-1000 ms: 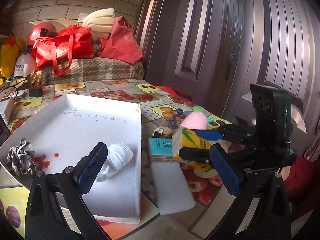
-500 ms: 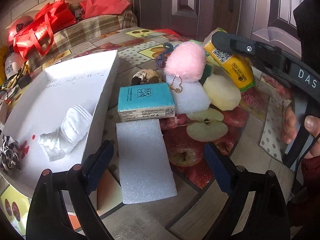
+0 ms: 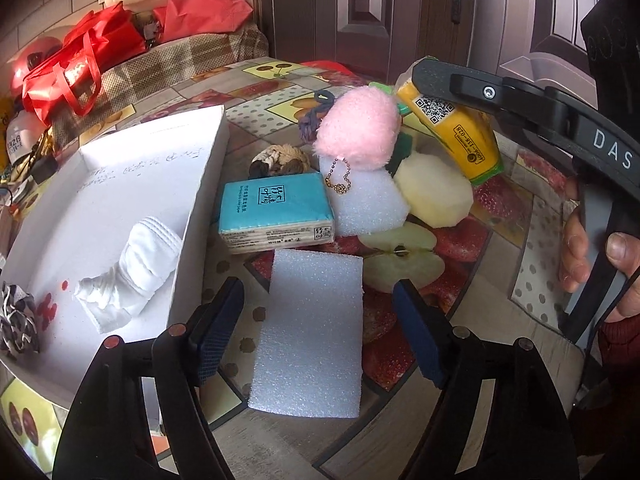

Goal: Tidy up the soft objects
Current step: 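Grasp the white foam sheet with the left gripper while the right grasps the yellow tissue pack, then carry the foam sheet with the left gripper while the right carries the tissue pack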

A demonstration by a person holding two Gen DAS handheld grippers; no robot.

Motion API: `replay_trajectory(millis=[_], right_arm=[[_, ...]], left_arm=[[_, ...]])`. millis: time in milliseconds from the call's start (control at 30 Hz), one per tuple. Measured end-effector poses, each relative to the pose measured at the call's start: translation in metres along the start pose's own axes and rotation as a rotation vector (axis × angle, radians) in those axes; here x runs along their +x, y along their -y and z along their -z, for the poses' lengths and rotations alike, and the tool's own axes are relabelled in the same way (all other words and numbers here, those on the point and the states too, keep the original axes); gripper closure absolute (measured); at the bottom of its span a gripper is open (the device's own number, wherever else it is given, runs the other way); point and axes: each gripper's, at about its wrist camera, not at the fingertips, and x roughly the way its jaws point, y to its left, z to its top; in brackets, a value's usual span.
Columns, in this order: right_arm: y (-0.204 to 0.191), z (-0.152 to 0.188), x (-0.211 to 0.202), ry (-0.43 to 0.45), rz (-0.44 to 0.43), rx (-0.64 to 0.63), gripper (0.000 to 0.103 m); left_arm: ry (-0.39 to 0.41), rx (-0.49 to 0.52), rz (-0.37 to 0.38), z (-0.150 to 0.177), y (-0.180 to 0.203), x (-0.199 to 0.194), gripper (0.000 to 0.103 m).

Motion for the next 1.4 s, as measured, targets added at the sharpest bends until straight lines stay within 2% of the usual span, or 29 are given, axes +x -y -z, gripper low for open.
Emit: replay_trajectory(millis=[67,133,267,300,333,400,567,733,900,1167,1400], right_arm=[[0.0,0.0,0.0,-0.001,0.0,-0.001,0.048],[0.0,0.0,0.0,0.001,0.001,-0.001,0.048],[0.001,0.0,0.0,0.001,0.002,-0.003,0.047],[0.001,0.0,0.0,0.002,0.002,-0.003,0.047],[0.001,0.0,0.0,0.001,0.001,-0.004,0.047],[0.001,-0.001,-0.001,0.006,0.006,-0.008,0.047],[0.002,-0.002,-0.008,0.044,0.027,-0.005,0.047],[0.005,-0.002,-0.012,0.076,0.041,0.014,0.047],[0.007,-0.002,-0.019,0.121,0.057,0.03,0.048],[0.001,-0.001,-0.023,0.15,0.081,0.005,0.048],[-0.003,-0.001,-0.02,0.148,0.089,-0.014,0.048]], left_arm=[[-0.043,0.045,-0.004,0.0,0.009,0.008,0.025],[-0.082,0.092,-0.041,0.002,0.017,0.017,0.024],[-0.076,0.111,-0.028,0.003,0.018,0.016,0.026],[-0.065,0.12,-0.03,0.003,0.018,0.014,0.041],[-0.05,0.126,-0.038,0.004,0.018,0.012,0.054],[-0.024,0.136,-0.014,0.005,0.02,0.007,0.054],[0.101,0.13,-0.024,0.005,0.019,-0.017,0.054],[0.294,0.091,-0.02,0.009,0.009,-0.051,0.054],[0.409,0.036,-0.041,0.015,-0.003,-0.073,0.054],[0.481,-0.019,-0.08,0.018,-0.022,-0.084,0.054],[0.52,0.017,-0.158,0.021,-0.035,-0.085,0.054]])
